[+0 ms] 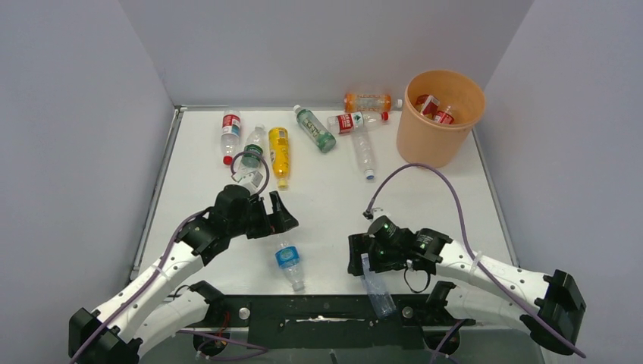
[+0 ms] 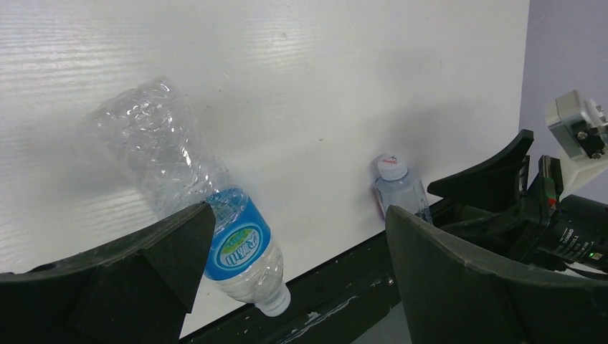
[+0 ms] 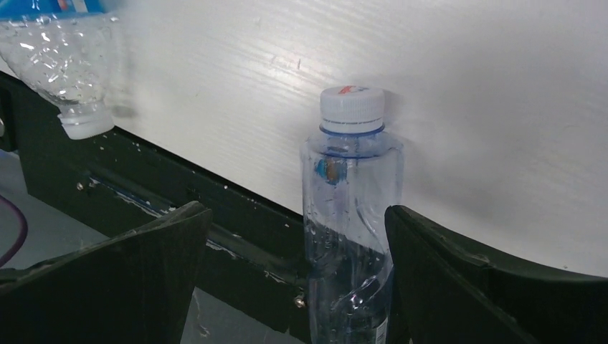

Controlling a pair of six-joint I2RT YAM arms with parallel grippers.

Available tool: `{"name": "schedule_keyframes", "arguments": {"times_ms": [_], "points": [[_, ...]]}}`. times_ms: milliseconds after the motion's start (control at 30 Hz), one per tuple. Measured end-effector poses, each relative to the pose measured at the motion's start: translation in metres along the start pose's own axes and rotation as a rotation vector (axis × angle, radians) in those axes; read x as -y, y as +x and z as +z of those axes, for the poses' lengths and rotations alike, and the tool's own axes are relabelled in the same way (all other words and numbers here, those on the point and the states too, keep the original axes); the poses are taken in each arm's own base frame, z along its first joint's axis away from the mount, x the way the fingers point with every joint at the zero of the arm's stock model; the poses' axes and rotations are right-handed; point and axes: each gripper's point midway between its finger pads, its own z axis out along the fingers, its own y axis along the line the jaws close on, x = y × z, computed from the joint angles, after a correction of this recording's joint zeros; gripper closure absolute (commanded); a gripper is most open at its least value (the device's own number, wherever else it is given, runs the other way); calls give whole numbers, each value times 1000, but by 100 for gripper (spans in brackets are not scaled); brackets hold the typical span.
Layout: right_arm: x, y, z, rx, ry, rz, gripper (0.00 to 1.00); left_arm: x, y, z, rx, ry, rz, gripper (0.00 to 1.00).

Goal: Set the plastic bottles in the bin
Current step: Pick up the plastic bottle at the center of the board.

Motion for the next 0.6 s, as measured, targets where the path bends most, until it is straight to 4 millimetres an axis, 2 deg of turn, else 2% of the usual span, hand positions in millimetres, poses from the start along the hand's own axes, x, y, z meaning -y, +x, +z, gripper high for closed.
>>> {"name": "schedule_keyframes", "arguments": {"times_ms": [167, 333, 500, 600], "points": [[-4, 18, 5, -30, 46, -22, 3, -3, 4, -1, -4, 0, -1, 9], [3, 37, 12, -66, 109, -31, 4, -6, 6, 3, -19, -10, -3, 9], [14, 49, 19, -93, 162, -32, 11, -9, 10, 7, -41, -27, -6, 9], [16, 51, 20, -96, 169, -31, 19, -10, 10, 8, -44, -29, -7, 9]]}}
